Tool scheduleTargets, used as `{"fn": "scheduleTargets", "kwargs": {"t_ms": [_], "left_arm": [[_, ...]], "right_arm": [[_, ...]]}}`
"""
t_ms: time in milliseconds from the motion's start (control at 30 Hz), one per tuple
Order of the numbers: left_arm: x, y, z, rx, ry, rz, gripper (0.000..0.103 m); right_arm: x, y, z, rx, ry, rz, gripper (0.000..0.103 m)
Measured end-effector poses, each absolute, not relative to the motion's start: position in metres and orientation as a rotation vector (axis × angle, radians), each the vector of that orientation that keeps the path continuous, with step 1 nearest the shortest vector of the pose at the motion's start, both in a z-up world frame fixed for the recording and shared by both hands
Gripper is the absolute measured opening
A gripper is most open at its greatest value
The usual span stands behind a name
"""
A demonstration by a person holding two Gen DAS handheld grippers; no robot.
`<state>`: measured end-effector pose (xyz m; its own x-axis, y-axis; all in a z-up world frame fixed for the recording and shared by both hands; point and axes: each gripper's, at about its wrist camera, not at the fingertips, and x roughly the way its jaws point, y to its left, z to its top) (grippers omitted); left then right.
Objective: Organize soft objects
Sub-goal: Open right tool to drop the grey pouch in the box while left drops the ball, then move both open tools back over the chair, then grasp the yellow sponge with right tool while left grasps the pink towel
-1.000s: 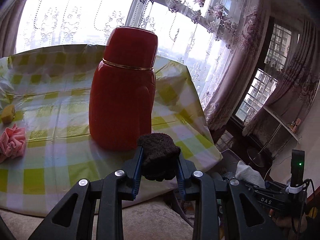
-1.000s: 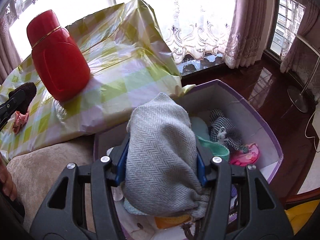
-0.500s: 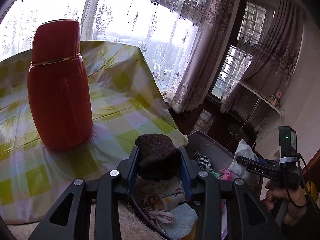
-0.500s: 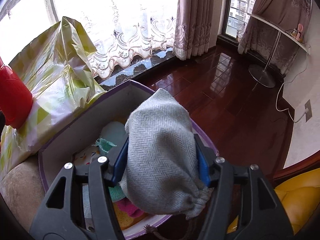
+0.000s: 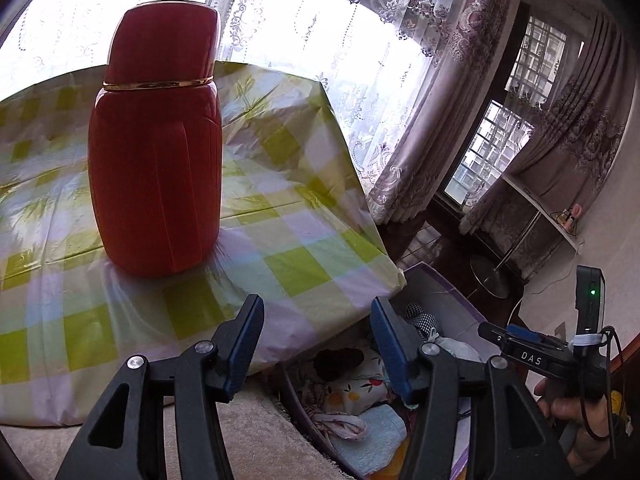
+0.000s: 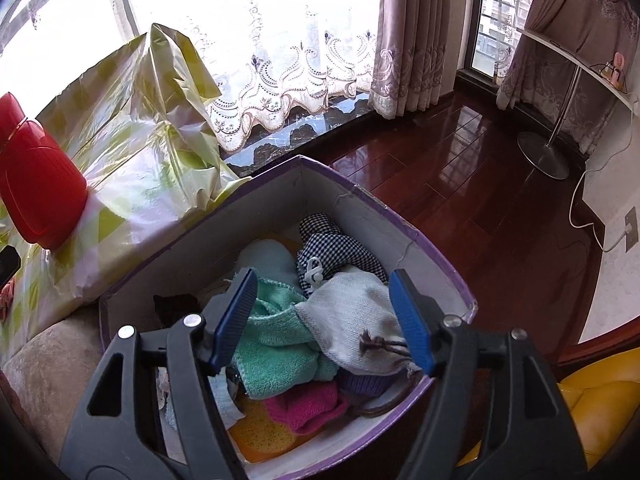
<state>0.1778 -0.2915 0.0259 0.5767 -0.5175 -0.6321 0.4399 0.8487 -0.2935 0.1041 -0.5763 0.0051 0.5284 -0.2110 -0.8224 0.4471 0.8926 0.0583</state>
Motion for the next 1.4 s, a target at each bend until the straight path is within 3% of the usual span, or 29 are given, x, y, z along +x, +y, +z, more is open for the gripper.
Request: {"fn": "scheduleTargets", "kwargs": {"t_ms": [433,900,1233,1300,1400], "left_arm": [[0.186,-0.233,0.029,-0.199,0.749,-0.442,0.057],[0.199,-0.112,0.025,-0.363,0.709,-0.205,0.057],[0.203,-0.004,0.015,-0.488,0.697,0.016,0.057],[0.209,0.014,0.010,-0.504,0.716,0.062,0.059],[0.225,0.033,0.002,-0.487,0.759,0.122,0.070]], "right_arm": [[0.128,-0.495,0.005,0.231,0.976,-0.209,0.072],[0.152,-0.359,0.010,0.104,1.005,0.068,0.072],[0.181,-0.247,0.016,-0.022,0.980,0.300,0.080],[0.187,-0.230,0.016,-0.045,0.978,0.330,0.080],[0.200,-0.210,0.018,-0.069,0.967,0.354,0.083]]}}
